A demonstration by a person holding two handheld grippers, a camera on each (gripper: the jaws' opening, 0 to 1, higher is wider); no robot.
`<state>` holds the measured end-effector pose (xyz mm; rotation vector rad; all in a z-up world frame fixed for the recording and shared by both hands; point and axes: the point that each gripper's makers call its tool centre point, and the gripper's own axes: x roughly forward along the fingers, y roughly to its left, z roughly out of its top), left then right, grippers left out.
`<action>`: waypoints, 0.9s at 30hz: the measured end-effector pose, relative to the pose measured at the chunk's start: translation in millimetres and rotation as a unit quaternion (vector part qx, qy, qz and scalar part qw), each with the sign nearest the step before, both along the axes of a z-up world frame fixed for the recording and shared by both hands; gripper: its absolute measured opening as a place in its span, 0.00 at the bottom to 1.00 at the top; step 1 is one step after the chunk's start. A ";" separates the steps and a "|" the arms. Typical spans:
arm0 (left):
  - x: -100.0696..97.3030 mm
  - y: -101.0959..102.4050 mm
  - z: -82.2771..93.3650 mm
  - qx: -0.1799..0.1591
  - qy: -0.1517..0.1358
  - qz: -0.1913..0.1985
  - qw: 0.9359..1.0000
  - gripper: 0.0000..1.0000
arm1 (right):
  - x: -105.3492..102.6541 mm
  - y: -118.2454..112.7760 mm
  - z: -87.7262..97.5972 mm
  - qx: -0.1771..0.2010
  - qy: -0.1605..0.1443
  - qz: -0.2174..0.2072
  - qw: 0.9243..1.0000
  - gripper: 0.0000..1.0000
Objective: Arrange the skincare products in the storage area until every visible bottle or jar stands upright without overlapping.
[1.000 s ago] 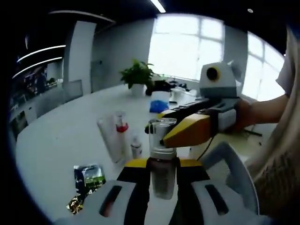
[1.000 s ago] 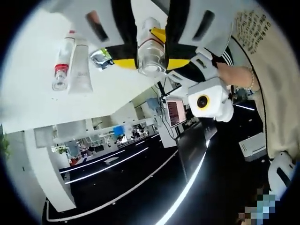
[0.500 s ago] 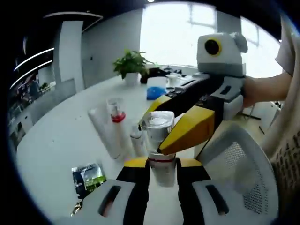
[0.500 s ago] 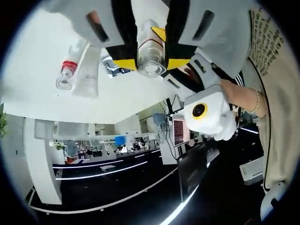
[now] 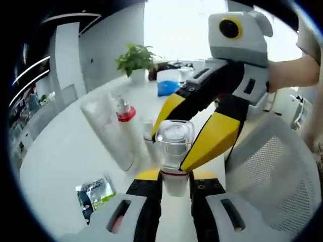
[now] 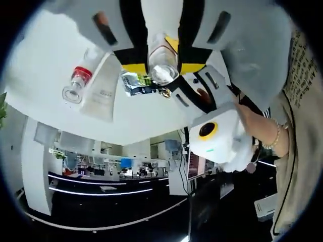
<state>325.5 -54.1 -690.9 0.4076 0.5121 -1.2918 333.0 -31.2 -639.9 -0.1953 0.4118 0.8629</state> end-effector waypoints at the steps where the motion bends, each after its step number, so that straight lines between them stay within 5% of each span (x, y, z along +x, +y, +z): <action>1: 1.4 -1.1 -3.2 0.001 0.000 -0.001 1.000 0.17 | 1.2 -0.8 -3.1 -0.005 0.001 -0.001 1.000 0.21; 11: 10.7 -6.8 -36.0 0.017 0.009 -0.014 1.000 0.17 | 9.6 -9.9 -34.8 -0.037 0.022 -0.007 0.999 0.21; 27: 19.5 -15.1 -39.8 -0.004 0.006 -0.032 0.999 0.17 | 16.6 -19.3 -37.9 -0.044 0.016 -0.026 0.999 0.22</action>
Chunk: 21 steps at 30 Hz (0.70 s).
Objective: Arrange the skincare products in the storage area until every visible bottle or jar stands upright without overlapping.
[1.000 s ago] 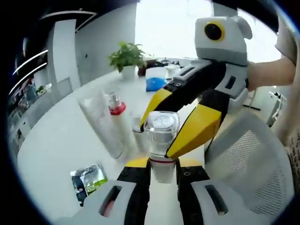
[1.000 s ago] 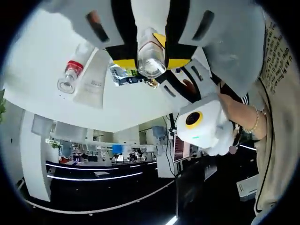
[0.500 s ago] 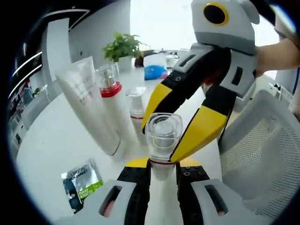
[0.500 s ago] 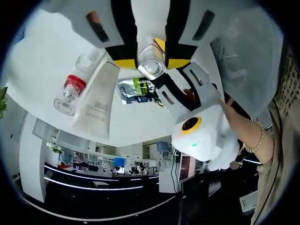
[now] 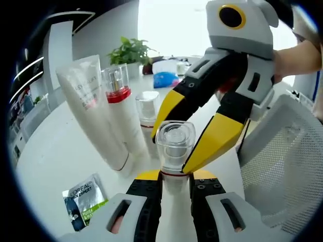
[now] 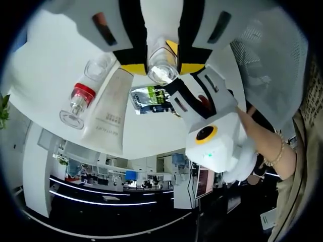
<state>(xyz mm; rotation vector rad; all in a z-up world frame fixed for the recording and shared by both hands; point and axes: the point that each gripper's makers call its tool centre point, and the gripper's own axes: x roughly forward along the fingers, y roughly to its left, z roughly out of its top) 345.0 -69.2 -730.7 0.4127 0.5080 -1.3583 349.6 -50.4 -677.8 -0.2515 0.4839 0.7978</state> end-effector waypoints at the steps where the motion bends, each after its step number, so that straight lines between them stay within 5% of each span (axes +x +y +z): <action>1: 0.2 -1.1 0.3 -0.001 -0.001 -0.001 1.000 0.17 | 0.3 -1.3 -0.3 -0.001 0.001 -0.004 1.000 0.22; 21: 20.7 -22.6 0.9 -0.011 -0.012 -0.010 1.000 0.17 | -20.7 -35.6 -12.8 0.041 0.041 -0.082 0.995 0.41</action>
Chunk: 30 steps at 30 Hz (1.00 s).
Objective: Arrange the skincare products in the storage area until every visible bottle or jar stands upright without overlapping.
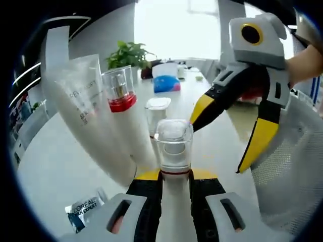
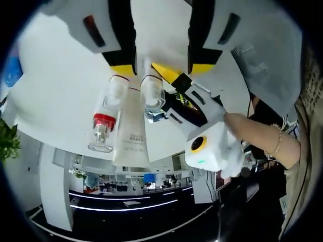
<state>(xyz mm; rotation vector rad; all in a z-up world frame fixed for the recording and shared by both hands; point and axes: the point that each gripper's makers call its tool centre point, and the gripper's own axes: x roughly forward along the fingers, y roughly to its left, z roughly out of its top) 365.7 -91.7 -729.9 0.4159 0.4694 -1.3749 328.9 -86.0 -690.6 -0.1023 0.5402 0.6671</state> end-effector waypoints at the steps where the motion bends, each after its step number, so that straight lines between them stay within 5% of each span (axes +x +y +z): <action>1: 1.5 -1.1 -0.5 0.002 -0.002 -0.001 1.000 0.17 | -1.2 -1.9 -0.9 0.003 0.003 -0.004 1.000 0.43; 18: 14.3 -6.5 -2.1 0.000 0.004 -0.007 1.000 0.17 | -8.6 -33.3 -7.8 0.028 0.022 -0.070 0.997 0.71; 30: 14.6 -4.7 -5.8 0.011 0.012 -0.004 1.000 0.17 | -13.5 -34.5 -10.5 0.031 0.033 -0.075 0.996 0.74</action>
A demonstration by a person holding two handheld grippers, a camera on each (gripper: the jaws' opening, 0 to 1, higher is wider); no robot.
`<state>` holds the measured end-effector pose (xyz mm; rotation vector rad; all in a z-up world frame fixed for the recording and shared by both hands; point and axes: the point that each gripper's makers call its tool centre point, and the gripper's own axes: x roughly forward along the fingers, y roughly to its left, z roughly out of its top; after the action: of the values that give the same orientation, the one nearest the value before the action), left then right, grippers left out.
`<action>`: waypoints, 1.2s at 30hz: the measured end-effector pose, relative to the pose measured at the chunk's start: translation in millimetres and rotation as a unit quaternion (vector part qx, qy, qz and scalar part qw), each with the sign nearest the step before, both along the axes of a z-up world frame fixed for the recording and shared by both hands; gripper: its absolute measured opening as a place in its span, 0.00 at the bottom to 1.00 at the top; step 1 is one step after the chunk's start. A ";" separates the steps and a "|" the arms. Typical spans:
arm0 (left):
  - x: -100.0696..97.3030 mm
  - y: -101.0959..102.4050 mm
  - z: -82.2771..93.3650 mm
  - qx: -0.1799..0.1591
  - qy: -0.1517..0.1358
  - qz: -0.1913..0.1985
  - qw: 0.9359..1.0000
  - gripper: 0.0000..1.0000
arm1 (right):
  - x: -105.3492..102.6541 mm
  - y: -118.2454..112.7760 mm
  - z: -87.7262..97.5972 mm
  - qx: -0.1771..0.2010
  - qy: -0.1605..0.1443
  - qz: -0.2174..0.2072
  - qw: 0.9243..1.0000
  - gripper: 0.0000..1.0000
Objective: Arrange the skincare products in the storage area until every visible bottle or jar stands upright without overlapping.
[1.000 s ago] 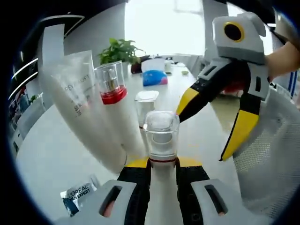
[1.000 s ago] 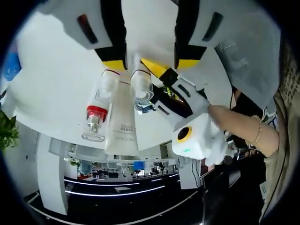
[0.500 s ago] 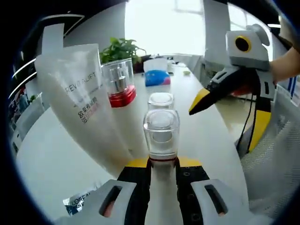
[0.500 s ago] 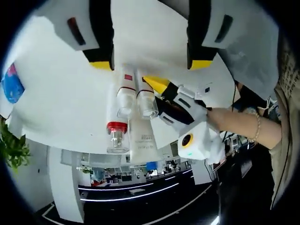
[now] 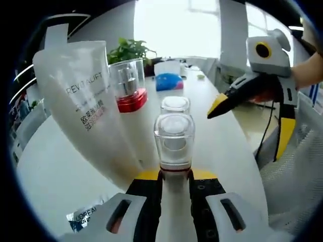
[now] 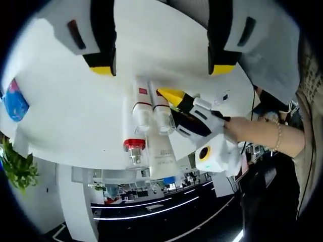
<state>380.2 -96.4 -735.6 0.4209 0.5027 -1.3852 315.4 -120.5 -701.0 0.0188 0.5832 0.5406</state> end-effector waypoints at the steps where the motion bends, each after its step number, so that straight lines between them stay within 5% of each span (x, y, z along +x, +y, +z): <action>1: 0.0 0.7 -0.9 0.002 0.001 0.001 1.000 0.19 | -0.2 0.4 0.4 0.000 0.000 0.000 1.000 0.74; 14: -15.7 20.2 4.3 0.007 0.034 0.021 0.999 0.35 | -2.1 7.0 4.6 0.001 -0.001 0.010 1.000 0.77; 24: -33.1 61.9 11.4 0.010 0.066 0.076 0.995 0.49 | -3.4 17.5 9.8 0.009 -0.010 0.019 1.000 0.86; 36: -50.2 150.9 26.9 0.008 0.108 0.208 0.972 0.69 | -5.3 33.2 11.2 0.015 -0.008 0.041 0.999 0.92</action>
<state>330.0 54.5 -708.7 0.1625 0.7348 -1.0247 310.1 -87.4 -689.9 0.0187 0.5630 0.6282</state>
